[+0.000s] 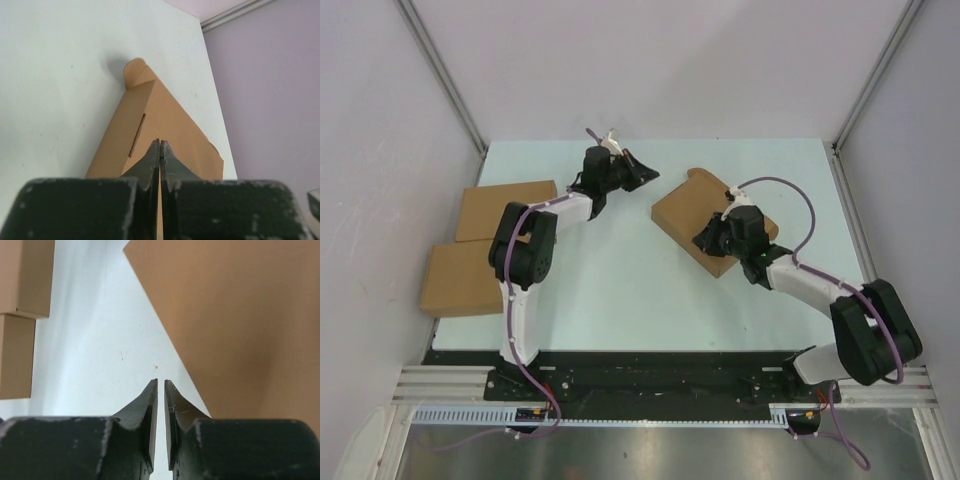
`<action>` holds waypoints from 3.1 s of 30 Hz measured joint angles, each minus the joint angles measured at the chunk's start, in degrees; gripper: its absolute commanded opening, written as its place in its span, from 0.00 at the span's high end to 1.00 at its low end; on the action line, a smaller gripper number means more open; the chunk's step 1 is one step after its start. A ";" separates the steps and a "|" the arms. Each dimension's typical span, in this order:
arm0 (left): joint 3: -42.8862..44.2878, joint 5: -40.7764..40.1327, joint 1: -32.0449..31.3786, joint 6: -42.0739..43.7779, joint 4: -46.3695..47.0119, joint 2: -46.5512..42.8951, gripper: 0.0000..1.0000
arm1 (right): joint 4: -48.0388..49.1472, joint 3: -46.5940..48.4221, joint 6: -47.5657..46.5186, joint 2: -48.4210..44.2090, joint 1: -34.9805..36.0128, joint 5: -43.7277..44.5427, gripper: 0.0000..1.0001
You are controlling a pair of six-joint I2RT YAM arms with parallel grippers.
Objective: Fold the paper box
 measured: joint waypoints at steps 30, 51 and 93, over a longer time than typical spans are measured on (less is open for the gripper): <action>3.96 0.66 0.59 1.81 -4.04 3.19 1.00 | 0.87 7.08 -6.51 10.67 3.37 3.82 0.93; 0.96 1.05 0.96 1.84 -3.89 3.17 1.00 | -2.05 7.63 -10.10 9.62 6.97 12.44 0.94; -2.80 -0.07 4.55 2.21 -4.28 1.77 1.00 | -3.65 7.74 -11.74 20.39 18.32 18.95 0.98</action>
